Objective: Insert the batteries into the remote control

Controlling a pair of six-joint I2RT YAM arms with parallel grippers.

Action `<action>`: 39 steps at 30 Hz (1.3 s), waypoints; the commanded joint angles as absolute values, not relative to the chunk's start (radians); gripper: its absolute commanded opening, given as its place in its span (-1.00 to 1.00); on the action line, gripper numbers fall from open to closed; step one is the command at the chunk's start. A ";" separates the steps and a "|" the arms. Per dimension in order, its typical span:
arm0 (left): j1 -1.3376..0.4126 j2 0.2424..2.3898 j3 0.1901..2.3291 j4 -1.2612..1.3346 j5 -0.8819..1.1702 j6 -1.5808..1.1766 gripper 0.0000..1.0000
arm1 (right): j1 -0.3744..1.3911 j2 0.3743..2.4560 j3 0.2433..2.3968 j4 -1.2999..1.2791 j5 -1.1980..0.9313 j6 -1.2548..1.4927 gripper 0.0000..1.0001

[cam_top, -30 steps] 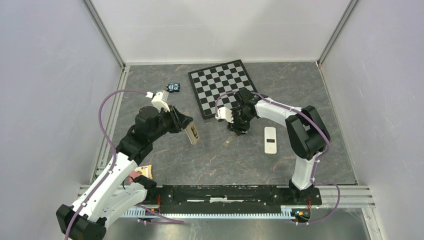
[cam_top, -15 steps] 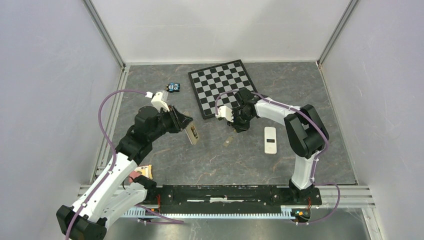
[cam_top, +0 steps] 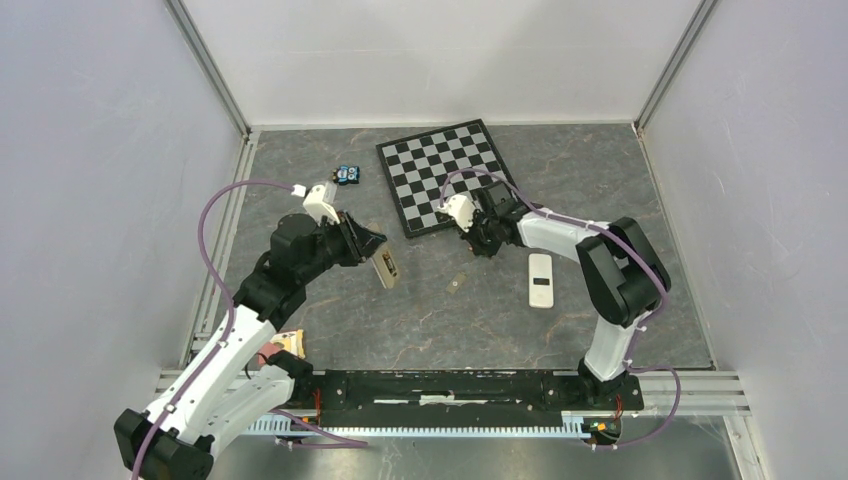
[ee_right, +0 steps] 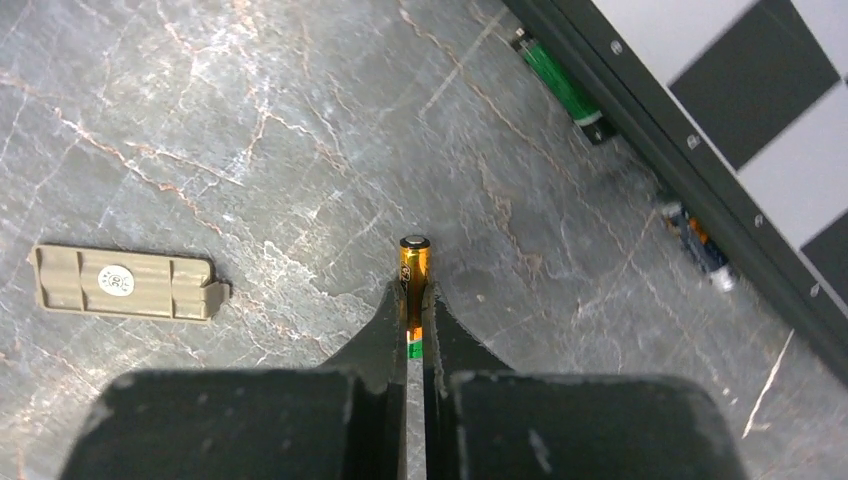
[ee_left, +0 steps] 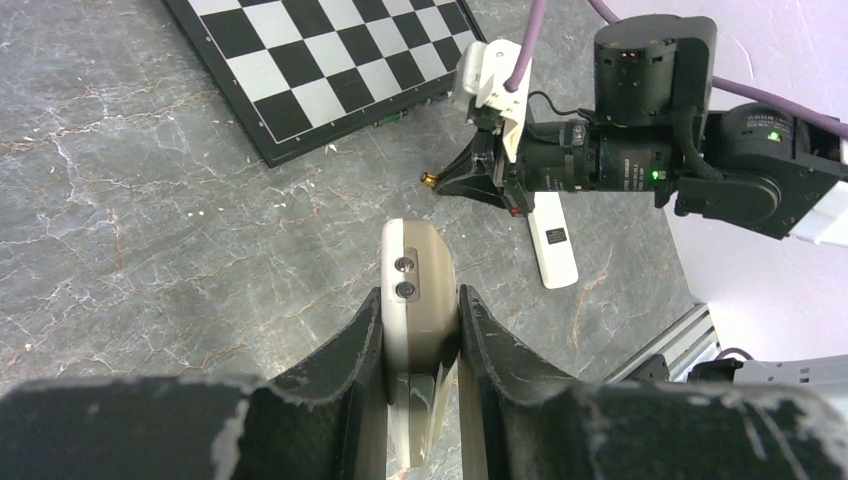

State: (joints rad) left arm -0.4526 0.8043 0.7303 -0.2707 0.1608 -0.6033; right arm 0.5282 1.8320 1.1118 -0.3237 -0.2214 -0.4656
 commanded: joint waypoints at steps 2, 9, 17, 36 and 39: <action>-0.447 0.806 0.697 -0.148 0.193 -0.649 -0.96 | 0.524 1.708 1.027 -0.163 -0.167 -0.246 -1.00; -0.446 0.838 0.664 -0.012 0.244 -0.682 -0.96 | 0.523 1.495 0.968 -0.070 -0.281 -0.004 -1.00; -0.446 0.940 0.643 0.186 0.248 -0.808 -0.96 | 0.531 1.210 0.893 -0.061 -0.307 0.216 -1.00; -0.603 1.377 0.680 0.775 0.406 -1.093 -0.96 | 0.598 1.169 1.069 -0.409 -0.395 0.237 -1.00; -0.606 1.411 0.681 0.837 0.414 -1.143 -0.96 | 0.611 1.172 1.072 -0.419 -0.386 0.211 -1.00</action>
